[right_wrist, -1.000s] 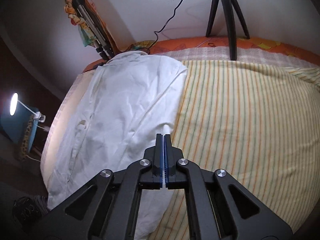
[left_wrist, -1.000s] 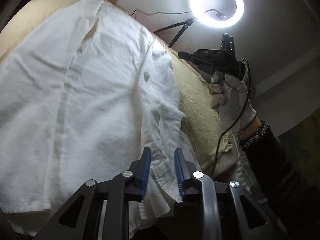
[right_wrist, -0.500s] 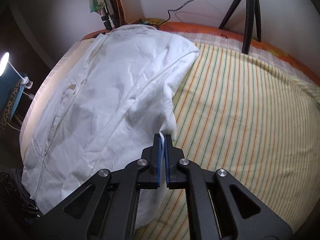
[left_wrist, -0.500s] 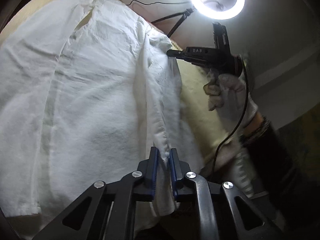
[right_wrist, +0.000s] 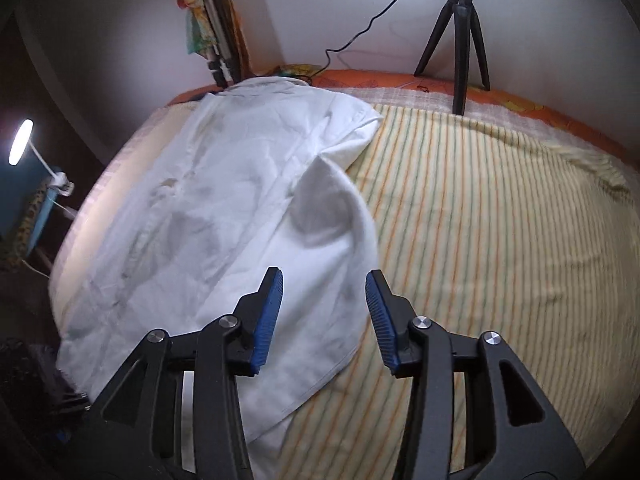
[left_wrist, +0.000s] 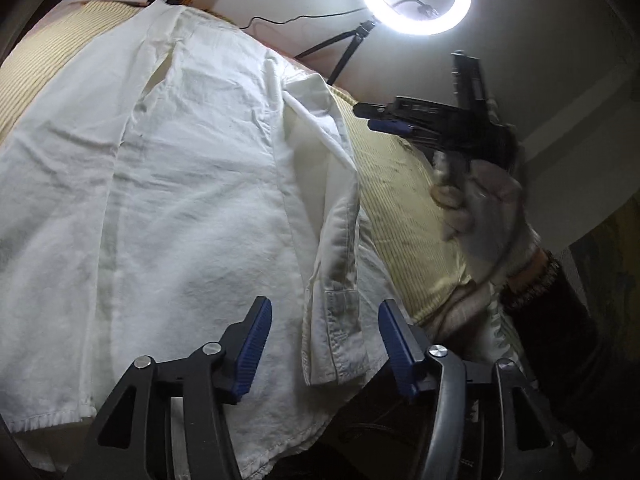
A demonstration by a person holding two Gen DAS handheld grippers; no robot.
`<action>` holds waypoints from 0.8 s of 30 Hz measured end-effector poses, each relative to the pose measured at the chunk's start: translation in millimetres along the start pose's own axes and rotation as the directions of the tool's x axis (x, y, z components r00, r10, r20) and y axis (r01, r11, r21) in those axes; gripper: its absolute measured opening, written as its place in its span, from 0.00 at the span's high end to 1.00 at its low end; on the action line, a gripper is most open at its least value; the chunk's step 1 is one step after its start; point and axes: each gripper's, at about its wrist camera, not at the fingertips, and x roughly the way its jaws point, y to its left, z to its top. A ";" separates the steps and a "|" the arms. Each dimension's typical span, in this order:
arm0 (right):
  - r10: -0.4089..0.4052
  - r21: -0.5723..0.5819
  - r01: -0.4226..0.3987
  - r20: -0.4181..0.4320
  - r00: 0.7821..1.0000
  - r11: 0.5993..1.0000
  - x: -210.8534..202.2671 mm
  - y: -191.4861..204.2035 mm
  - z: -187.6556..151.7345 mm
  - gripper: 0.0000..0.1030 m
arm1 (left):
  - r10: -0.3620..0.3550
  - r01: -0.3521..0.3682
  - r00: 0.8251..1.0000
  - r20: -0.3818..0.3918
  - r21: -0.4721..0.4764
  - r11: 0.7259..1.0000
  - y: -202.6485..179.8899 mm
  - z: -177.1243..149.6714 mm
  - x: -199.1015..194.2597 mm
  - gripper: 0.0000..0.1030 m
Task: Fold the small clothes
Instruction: 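Open the left gripper and smooth the folded shirt with the right gripper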
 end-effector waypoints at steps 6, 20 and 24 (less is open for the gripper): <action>0.118 0.038 -0.116 -0.030 0.993 0.992 -13.5 31.0 -67.1 0.56 | -0.291 0.271 0.955 -0.062 -0.222 0.937 14.3 -9.6 18.9 0.93; 0.252 -0.081 -0.264 -0.134 0.958 0.961 17.8 105.2 -76.2 0.67 | 0.024 -0.023 0.997 0.070 -0.019 1.000 7.9 -14.7 -53.9 0.57; 0.257 -0.122 -0.283 -0.189 0.948 0.951 25.9 127.7 -79.9 0.67 | 0.051 -0.053 0.994 0.092 0.019 0.998 6.1 -18.1 -62.8 0.50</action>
